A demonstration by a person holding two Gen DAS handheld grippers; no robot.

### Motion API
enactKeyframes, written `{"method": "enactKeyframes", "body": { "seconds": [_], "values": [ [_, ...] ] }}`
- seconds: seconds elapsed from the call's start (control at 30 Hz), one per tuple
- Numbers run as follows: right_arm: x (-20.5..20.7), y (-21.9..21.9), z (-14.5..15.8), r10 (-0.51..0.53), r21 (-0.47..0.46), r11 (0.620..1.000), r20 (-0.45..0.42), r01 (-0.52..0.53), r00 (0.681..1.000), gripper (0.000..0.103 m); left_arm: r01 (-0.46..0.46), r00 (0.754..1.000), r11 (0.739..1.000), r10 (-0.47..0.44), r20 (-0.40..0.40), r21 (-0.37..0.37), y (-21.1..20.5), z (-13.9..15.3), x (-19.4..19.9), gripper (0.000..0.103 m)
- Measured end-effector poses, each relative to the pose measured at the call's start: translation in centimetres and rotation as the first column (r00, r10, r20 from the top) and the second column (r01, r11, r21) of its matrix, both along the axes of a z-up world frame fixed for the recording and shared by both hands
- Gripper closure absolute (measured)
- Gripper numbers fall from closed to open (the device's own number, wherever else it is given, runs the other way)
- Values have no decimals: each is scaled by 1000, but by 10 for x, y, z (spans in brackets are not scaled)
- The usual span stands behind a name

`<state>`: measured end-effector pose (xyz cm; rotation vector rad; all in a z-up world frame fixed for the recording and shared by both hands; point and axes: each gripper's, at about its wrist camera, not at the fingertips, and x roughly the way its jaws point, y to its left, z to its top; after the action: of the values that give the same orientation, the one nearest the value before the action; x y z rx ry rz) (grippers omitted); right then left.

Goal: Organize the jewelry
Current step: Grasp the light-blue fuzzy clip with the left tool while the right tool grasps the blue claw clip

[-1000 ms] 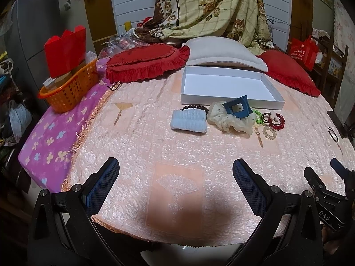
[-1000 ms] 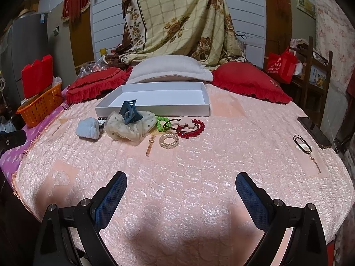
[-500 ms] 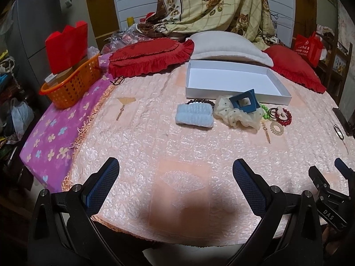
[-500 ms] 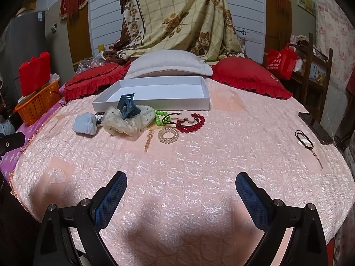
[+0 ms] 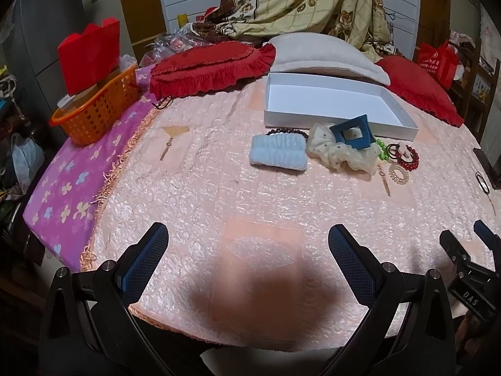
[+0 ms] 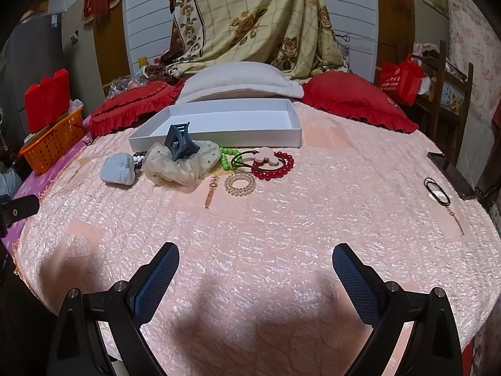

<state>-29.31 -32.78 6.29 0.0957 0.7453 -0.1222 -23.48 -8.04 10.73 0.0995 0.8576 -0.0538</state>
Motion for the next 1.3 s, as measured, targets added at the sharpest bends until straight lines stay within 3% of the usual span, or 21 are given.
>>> {"method": "enactKeyframes", "body": {
  "seconds": [0.23,0.33,0.47,0.63,0.77,0.87,1.07,1.1,1.13,1.2,1.27,1.3],
  "values": [
    [33,-15,0,-5,57,998,-18,6,1000,5,-58,998,998,58,-6,-11,26,-8,32,1],
    [54,-27,-1,-18,116,993,-34,21,999,6,-37,999,999,37,-17,-35,29,-12,50,2],
    [81,-36,-2,-5,206,978,-53,16,999,19,11,999,999,-13,-44,-53,23,-21,77,5],
    [115,-26,5,62,278,959,-40,-49,997,19,62,997,994,-65,-42,-86,12,-29,108,5],
    [137,-4,11,142,274,953,-14,-133,990,19,85,995,987,-92,-46,-137,9,-36,135,5],
    [158,16,12,192,219,958,-2,-186,981,21,96,992,982,-108,-63,-165,7,-44,152,5],
    [191,32,-3,231,180,959,-44,-220,972,43,124,982,971,-150,-115,-205,-3,-63,169,5],
    [195,33,-5,235,180,958,-53,-223,970,47,131,981,969,-158,-116,-207,-5,-65,170,8],
    [198,35,-8,241,184,956,-61,-227,969,49,139,979,968,-166,-115,-209,-7,-66,169,22],
    [202,36,-13,250,194,953,-73,-232,966,54,167,970,960,-201,-134,-224,-13,-69,168,38],
    [203,38,-15,256,198,951,-80,-236,963,62,167,973,963,-195,-119,-212,-16,-67,166,47],
    [203,38,-16,256,200,951,-82,-236,963,66,170,975,965,-194,-109,-199,-18,-65,164,60]
  ]
}}
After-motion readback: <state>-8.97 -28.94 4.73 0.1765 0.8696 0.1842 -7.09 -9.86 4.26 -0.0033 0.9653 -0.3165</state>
